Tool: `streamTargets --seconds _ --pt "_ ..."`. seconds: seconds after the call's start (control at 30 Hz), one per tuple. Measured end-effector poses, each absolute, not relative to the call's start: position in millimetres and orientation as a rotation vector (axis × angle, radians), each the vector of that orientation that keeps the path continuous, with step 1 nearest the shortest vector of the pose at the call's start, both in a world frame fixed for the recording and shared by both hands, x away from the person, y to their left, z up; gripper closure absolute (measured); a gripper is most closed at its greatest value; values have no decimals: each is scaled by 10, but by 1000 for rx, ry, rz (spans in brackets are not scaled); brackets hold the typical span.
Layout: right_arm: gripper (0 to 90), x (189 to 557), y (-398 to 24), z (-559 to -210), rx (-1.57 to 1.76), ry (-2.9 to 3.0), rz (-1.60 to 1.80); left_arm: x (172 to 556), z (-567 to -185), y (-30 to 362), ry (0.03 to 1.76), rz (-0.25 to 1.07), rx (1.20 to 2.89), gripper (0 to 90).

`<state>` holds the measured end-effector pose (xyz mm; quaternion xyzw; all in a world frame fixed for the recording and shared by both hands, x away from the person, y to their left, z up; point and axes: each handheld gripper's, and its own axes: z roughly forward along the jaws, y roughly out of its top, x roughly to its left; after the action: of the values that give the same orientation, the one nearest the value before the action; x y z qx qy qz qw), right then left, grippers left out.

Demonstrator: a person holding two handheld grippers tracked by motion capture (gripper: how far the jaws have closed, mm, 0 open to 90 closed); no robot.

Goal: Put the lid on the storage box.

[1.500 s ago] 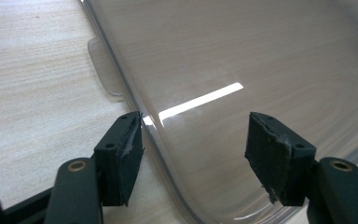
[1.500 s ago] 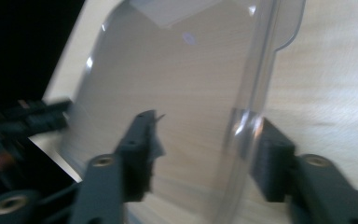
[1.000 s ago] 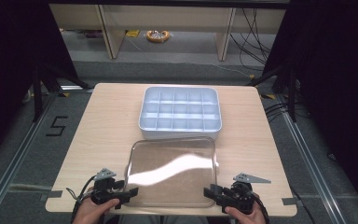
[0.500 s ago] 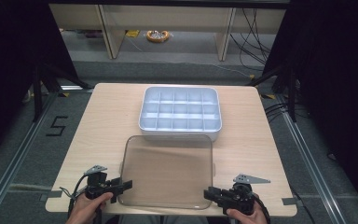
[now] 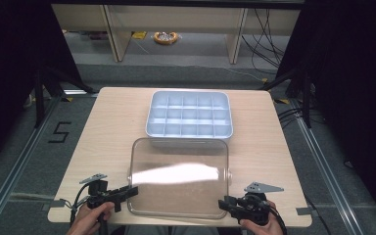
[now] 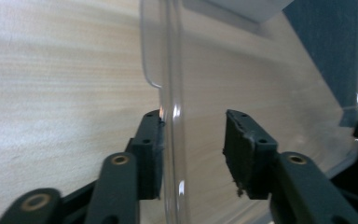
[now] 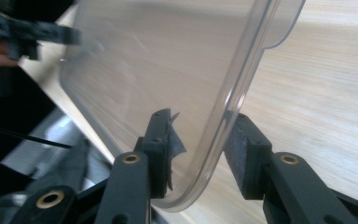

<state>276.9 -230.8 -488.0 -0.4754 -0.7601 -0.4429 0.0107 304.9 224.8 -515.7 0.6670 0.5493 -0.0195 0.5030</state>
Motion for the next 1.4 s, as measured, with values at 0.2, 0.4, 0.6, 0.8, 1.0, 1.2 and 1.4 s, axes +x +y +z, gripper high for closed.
streamTargets --seconds 0.2,0.4,0.6,0.8,1.0,1.2,1.4 --pt "656 2779 -2293 -4871 -1519 -2467 -1354 2982 -5044 2189 1289 67 1598 659" --pt "656 2814 -2294 -4814 -1588 -2455 -1368 2953 -4934 2149 1247 112 1586 669" --pt "645 2952 -2313 -4664 -1635 -2496 -1411 3058 -4753 2041 1219 191 1609 662" --pt "628 3166 -2337 -4464 -1669 -2513 -1474 3251 -4615 1964 1209 221 1601 651" --pt "622 3346 -2371 -4301 -1691 -2516 -1526 3431 -4528 1898 1206 227 1604 649" --pt "621 3508 -2344 -4148 -1736 -2468 -1561 3604 -4472 1872 1223 234 1590 645" --pt "609 3696 -2340 -4124 -1740 -2474 -1581 3755 -4365 1859 1215 270 1583 642"
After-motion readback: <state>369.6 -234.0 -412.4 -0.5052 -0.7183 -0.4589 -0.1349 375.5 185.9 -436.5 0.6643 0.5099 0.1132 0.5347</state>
